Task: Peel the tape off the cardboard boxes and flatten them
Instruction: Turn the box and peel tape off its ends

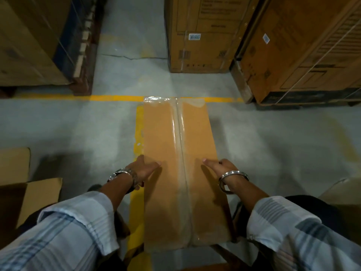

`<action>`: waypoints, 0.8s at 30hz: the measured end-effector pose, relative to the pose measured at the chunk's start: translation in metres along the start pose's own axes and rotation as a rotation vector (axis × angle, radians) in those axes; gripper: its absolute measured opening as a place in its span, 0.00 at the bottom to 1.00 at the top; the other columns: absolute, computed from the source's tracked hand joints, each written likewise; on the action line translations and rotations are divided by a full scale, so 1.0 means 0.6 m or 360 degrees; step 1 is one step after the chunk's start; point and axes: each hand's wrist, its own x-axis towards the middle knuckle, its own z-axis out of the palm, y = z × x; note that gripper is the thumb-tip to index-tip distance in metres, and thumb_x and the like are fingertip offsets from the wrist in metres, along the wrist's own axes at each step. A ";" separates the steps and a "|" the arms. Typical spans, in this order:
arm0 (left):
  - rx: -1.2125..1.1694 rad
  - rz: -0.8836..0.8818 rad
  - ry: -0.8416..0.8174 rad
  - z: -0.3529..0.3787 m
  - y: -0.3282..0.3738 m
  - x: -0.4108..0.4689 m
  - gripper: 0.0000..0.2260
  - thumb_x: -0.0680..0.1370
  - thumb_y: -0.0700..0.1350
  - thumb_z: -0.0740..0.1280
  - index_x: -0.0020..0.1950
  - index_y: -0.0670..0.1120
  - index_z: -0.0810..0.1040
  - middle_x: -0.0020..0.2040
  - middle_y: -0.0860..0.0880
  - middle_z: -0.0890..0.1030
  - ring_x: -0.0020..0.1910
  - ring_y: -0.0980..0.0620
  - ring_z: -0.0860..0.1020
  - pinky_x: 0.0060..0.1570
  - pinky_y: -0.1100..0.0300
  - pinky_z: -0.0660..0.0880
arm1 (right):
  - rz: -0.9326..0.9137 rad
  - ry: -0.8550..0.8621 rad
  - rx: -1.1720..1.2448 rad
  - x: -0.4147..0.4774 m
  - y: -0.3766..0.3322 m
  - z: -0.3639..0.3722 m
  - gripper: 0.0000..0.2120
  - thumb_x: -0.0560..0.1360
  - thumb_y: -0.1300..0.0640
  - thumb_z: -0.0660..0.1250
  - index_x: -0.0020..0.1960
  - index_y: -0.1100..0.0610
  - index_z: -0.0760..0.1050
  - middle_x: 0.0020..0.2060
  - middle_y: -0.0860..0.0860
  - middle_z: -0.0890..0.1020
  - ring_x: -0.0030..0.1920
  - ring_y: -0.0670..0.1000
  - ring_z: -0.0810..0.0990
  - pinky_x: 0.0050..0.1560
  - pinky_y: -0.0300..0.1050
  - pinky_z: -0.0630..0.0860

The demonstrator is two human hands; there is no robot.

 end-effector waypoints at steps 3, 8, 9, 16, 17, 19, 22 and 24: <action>-0.0054 -0.0057 0.0150 0.017 -0.016 0.006 0.41 0.70 0.71 0.66 0.71 0.42 0.70 0.62 0.41 0.78 0.55 0.40 0.79 0.54 0.43 0.81 | 0.0030 0.0030 0.0170 0.001 0.014 0.002 0.48 0.66 0.29 0.71 0.75 0.58 0.65 0.69 0.57 0.73 0.65 0.62 0.74 0.64 0.57 0.73; -0.0106 -0.0020 0.0219 0.016 0.005 0.026 0.45 0.68 0.68 0.70 0.78 0.50 0.58 0.70 0.42 0.74 0.62 0.36 0.77 0.55 0.41 0.80 | -0.0166 0.0014 0.0349 0.017 -0.003 0.019 0.42 0.61 0.30 0.74 0.69 0.47 0.67 0.58 0.48 0.79 0.56 0.56 0.79 0.62 0.56 0.77; -0.0079 -0.0017 0.0228 0.014 0.007 0.037 0.48 0.65 0.70 0.69 0.79 0.52 0.56 0.72 0.43 0.73 0.64 0.36 0.76 0.58 0.40 0.78 | -0.0195 0.0030 0.0361 0.021 -0.008 0.020 0.37 0.64 0.33 0.74 0.68 0.46 0.68 0.57 0.47 0.79 0.54 0.55 0.79 0.60 0.54 0.77; -0.0525 0.0161 0.0457 0.004 0.055 0.076 0.31 0.77 0.56 0.71 0.76 0.46 0.66 0.70 0.45 0.75 0.61 0.44 0.75 0.58 0.53 0.72 | -0.0262 0.0034 0.0547 0.068 -0.043 0.001 0.38 0.71 0.43 0.76 0.75 0.52 0.66 0.67 0.50 0.75 0.64 0.56 0.76 0.63 0.51 0.73; -0.0593 0.0178 0.0445 -0.001 0.061 0.082 0.34 0.77 0.56 0.71 0.78 0.47 0.63 0.72 0.45 0.73 0.65 0.43 0.74 0.62 0.50 0.72 | -0.0272 -0.0015 0.0569 0.074 -0.046 0.000 0.39 0.70 0.43 0.77 0.75 0.52 0.66 0.66 0.50 0.76 0.63 0.56 0.77 0.63 0.51 0.74; -0.0667 0.0179 0.0425 -0.009 0.069 0.085 0.38 0.76 0.57 0.72 0.81 0.49 0.58 0.76 0.47 0.70 0.71 0.42 0.71 0.70 0.46 0.69 | -0.0316 -0.0068 0.0536 0.077 -0.053 -0.001 0.34 0.69 0.43 0.78 0.71 0.51 0.72 0.60 0.48 0.81 0.57 0.53 0.80 0.58 0.50 0.77; -0.0717 0.0197 0.0409 -0.015 0.073 0.083 0.34 0.77 0.58 0.71 0.78 0.51 0.63 0.71 0.49 0.73 0.66 0.43 0.74 0.68 0.44 0.71 | -0.0394 -0.0011 0.0529 0.077 -0.055 -0.005 0.19 0.70 0.44 0.77 0.57 0.51 0.82 0.51 0.47 0.85 0.51 0.50 0.83 0.51 0.47 0.79; -0.0819 0.0259 0.0426 -0.023 0.082 0.071 0.27 0.78 0.56 0.70 0.75 0.52 0.67 0.65 0.50 0.75 0.59 0.46 0.76 0.60 0.49 0.75 | -0.0421 0.0079 0.0598 0.068 -0.059 -0.016 0.14 0.71 0.46 0.76 0.53 0.52 0.82 0.47 0.47 0.85 0.48 0.49 0.82 0.44 0.44 0.78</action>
